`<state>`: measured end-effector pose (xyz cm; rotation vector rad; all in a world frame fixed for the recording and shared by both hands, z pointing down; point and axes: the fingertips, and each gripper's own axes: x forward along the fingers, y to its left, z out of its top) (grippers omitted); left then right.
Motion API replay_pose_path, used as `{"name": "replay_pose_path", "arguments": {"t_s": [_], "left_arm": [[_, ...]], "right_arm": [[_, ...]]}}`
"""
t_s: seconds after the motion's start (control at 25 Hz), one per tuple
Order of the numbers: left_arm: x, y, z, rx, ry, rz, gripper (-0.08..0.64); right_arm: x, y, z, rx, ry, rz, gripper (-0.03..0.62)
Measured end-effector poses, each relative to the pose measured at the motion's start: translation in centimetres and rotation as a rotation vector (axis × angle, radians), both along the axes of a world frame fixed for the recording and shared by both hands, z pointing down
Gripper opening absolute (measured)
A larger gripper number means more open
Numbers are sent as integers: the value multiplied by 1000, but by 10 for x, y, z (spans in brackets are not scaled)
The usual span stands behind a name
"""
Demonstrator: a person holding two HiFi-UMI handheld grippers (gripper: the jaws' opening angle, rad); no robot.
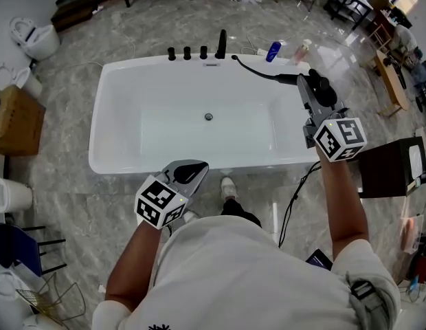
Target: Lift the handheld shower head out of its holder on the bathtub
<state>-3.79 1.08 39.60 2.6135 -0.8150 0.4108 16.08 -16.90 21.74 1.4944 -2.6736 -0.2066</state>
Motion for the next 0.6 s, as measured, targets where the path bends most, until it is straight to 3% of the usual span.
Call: {"name": "replay_pose_path", "arguments": {"t_s": [0.6], "left_arm": [[-8, 28, 4, -1, 5, 26, 6]], "right_arm": [[-1, 73, -21, 33, -4, 19, 143]]}}
